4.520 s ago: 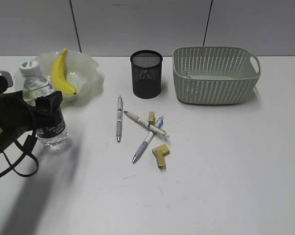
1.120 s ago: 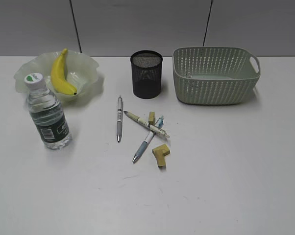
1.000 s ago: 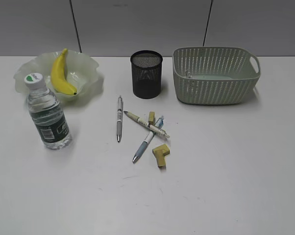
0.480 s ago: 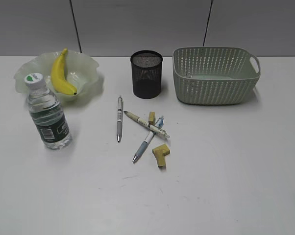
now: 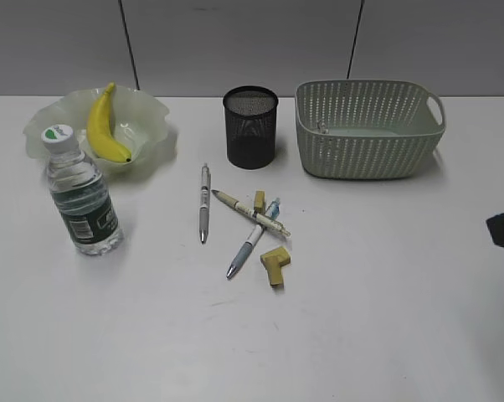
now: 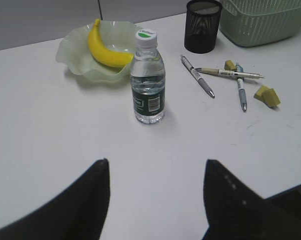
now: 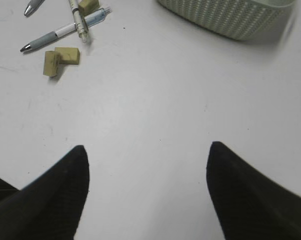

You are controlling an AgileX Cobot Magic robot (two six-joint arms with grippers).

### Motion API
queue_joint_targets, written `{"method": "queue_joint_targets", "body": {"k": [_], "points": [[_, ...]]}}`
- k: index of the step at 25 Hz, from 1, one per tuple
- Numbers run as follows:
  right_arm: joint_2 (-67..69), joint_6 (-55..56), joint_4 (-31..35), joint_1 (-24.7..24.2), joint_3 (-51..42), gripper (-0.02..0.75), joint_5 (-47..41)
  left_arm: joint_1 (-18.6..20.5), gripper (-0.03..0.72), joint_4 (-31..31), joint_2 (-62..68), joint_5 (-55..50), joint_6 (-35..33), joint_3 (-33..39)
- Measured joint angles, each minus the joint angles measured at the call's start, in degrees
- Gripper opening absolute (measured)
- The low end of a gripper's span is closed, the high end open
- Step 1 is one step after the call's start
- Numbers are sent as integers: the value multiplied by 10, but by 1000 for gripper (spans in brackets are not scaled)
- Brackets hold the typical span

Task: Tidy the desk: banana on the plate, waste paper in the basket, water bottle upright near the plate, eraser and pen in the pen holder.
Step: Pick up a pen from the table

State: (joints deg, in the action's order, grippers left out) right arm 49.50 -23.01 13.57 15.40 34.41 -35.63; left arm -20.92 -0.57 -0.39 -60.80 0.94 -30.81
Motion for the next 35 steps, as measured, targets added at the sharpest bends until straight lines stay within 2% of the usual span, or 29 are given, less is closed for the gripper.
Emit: {"method": "queue_joint_targets", "body": {"k": [10, 22, 26, 30, 35], "points": [[181, -42, 43, 9, 122, 573, 23, 0, 430, 0, 0, 0, 0, 0], [407, -39, 40, 142, 351, 573, 19, 0, 430, 0, 0, 0, 0, 0], [504, 8, 26, 193, 468, 547, -38, 0, 430, 0, 0, 0, 0, 0], [609, 127, -49, 243, 622, 537, -137, 0, 430, 0, 0, 0, 0, 0], [738, 242, -78, 271, 801, 531, -275, 0, 429, 0, 0, 0, 0, 0]]}}
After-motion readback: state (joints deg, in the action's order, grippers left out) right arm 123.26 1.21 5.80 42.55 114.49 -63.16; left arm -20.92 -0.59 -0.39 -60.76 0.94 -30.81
